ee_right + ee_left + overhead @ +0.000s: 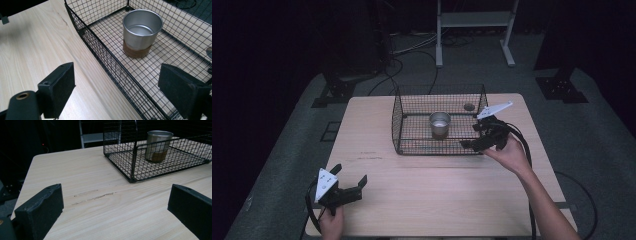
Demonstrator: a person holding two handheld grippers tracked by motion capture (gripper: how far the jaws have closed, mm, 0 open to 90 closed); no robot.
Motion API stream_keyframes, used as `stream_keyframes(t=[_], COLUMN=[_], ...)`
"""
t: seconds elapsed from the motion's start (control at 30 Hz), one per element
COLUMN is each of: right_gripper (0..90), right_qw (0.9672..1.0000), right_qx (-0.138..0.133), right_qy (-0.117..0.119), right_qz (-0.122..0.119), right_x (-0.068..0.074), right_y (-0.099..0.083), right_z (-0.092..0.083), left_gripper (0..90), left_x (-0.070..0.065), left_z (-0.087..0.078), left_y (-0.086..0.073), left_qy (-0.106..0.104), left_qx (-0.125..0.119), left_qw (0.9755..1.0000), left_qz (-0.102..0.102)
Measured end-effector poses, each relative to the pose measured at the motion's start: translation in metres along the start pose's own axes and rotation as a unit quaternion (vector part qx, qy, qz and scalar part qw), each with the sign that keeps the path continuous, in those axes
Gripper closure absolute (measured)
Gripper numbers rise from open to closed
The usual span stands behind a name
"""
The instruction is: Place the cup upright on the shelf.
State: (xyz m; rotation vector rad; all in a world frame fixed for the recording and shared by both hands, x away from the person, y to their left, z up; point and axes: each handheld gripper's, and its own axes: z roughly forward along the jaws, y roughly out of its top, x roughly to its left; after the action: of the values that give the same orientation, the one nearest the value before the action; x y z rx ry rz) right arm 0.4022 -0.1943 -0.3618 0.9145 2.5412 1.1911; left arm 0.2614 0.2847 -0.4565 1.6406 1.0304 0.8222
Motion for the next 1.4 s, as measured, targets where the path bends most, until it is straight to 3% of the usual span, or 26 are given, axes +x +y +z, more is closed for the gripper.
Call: stream_keyframes(t=[0.8,1.4], right_gripper=[13.0,13.4], right_qw=[0.9997,0.9988], right_qx=[-0.011,-0.027], right_qy=[0.001,0.006], right_qz=[0.021,0.042], right_x=[-0.002,0.011], right_y=[-0.042,-0.086], right_z=[-0.013,-0.017], left_gripper=[0.0,0.0], left_x=[-0.002,-0.003], left_z=[0.0,0.0], left_y=[0.001,0.001], left_qy=[0.0,0.0], left_qx=[0.003,0.002], left_qw=[1.0,1.0], left_qz=[0.002,0.003])
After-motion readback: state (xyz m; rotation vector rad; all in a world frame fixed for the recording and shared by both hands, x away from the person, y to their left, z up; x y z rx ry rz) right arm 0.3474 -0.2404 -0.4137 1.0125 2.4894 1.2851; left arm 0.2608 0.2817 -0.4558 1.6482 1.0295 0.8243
